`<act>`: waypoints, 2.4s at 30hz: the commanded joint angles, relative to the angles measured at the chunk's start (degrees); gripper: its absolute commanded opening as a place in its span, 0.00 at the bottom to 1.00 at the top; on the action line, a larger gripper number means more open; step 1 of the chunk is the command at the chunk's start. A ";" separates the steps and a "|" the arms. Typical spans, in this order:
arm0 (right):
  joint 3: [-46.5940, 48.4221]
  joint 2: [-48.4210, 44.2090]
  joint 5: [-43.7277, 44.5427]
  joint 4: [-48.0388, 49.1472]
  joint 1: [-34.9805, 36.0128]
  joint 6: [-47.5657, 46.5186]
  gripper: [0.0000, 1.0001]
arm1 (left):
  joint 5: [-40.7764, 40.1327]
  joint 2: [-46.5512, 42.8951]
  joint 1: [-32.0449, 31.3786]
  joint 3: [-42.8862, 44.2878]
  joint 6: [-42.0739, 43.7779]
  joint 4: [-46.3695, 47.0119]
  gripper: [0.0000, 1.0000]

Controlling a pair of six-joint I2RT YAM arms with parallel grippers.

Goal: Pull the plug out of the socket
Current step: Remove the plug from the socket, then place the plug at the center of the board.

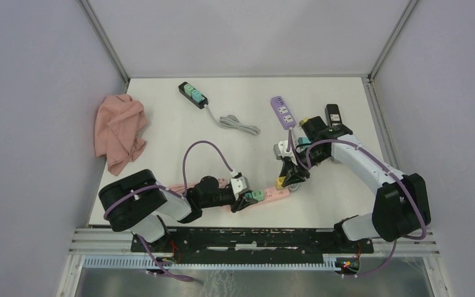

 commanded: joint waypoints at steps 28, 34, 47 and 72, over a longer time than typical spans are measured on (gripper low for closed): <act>-8.67 -5.21 16.48 55.27 -25.46 77.16 0.07 | -1.97 -2.11 0.53 -0.78 -0.72 -3.17 0.03; -10.09 -4.58 22.68 58.68 -29.83 83.31 0.10 | -1.93 -2.28 0.57 -0.78 -0.81 -3.18 0.03; -9.99 -1.29 23.02 58.65 -34.73 86.35 0.16 | -1.67 -1.73 0.48 -0.44 -0.88 -3.17 0.03; -6.83 6.98 20.10 54.26 -35.97 85.70 0.65 | -1.40 -1.97 0.52 -0.91 -1.52 -2.42 0.03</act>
